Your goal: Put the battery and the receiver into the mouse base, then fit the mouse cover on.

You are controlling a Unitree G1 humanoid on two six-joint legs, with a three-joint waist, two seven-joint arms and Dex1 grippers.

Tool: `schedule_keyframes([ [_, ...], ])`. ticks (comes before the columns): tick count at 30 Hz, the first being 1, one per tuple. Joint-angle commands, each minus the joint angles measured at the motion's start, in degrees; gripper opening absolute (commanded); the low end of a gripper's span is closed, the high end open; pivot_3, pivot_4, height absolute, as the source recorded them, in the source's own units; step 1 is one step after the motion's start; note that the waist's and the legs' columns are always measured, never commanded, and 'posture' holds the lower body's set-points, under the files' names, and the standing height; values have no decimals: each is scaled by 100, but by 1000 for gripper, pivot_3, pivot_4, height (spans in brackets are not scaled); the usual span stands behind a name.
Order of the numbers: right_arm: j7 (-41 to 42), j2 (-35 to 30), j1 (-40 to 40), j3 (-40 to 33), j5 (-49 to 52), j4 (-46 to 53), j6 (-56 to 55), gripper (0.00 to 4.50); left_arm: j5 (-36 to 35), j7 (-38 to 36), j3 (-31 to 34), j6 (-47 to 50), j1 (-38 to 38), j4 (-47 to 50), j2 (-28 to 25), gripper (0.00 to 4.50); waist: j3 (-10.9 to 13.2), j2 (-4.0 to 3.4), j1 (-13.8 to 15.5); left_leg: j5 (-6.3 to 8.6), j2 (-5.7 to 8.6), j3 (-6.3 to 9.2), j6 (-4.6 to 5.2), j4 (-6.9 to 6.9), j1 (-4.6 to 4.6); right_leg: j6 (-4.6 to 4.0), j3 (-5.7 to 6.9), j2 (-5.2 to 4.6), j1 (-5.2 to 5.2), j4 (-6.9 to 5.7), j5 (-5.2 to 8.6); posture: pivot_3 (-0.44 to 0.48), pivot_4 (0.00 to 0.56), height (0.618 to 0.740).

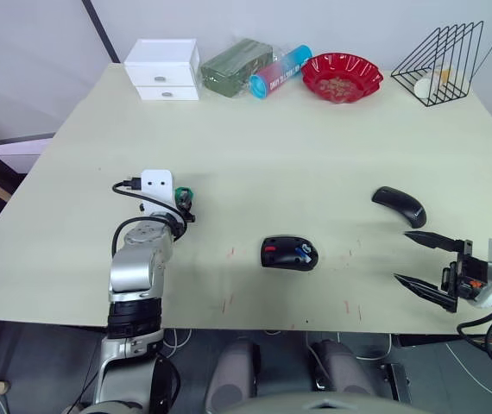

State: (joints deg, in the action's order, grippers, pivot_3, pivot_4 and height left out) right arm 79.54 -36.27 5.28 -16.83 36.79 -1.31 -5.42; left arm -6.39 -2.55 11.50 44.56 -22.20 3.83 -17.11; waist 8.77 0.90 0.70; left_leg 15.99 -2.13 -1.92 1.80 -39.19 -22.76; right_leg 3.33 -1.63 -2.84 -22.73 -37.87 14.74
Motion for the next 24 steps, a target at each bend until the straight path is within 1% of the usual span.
schedule_keyframes([
  [1, 6, -69, -12, -200, 55, 53, -91, 4500, -3, -47, 89, -74, -43, -33, -87, 2067, 0, 0, 0, 0, 0, 0, 0, 0, 0, 0, 0, 0, 0, 0, 0, 0, 150, 740],
  [18, 2, -56, -23, -184, 46, 61, -124, 4500, -18, -196, 65, -126, -61, -196, -171, 2067, 0, -1, -1, 0, 0, 0, 0, 0, 0, 0, 0, 0, 0, 0, 0, 0, 150, 740],
  [19, 6, -57, -20, -181, 47, 65, -122, 4500, -22, -207, 63, -127, -57, -202, -176, 1799, 0, -1, -1, 0, 0, 0, 0, 0, 0, 0, 0, 0, 0, 0, 0, 0, 150, 740],
  [20, 7, -59, -16, -181, 46, 67, -122, 4500, -23, -212, 66, -129, -49, -203, -180, 1635, 0, -1, -1, 0, 0, 0, 0, 0, 1, 0, 0, 0, 0, 0, 0, 0, 150, 740],
  [22, 13, -62, -15, -185, 47, 65, -127, 4500, -32, -226, 63, -131, -42, -214, -194, 881, 0, -1, -2, 0, 0, 0, 0, 0, 1, 0, 0, 0, 0, 0, 0, 0, 150, 740],
  [24, 11, -60, -23, -184, 45, 59, -130, 4500, -35, -237, 58, -136, -49, -231, -198, 27, -1, -2, -2, 0, 0, 0, 0, 0, 1, 0, 0, 0, 0, 0, 0, 0, 150, 740],
])
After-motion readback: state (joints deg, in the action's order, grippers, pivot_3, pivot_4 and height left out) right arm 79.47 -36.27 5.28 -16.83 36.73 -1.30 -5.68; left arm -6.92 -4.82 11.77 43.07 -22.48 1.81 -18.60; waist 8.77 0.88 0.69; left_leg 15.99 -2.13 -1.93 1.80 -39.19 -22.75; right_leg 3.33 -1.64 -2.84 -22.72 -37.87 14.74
